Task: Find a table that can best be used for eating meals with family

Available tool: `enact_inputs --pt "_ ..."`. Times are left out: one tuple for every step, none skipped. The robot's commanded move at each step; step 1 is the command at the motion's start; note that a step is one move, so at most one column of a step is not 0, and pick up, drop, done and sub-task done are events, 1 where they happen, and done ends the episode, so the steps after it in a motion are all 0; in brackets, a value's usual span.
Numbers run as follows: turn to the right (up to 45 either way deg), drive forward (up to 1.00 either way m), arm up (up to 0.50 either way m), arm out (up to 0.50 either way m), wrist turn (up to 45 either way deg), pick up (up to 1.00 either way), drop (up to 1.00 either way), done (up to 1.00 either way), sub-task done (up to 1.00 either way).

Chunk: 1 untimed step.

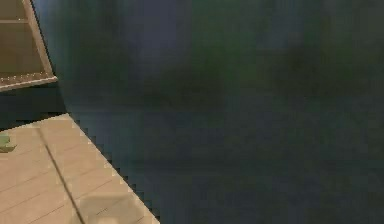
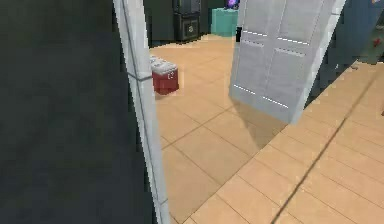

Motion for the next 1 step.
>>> enact_inputs --pt "-42.0 0.00 0.00 0.00 0.0 0.00 0.00 0.00 0.00"
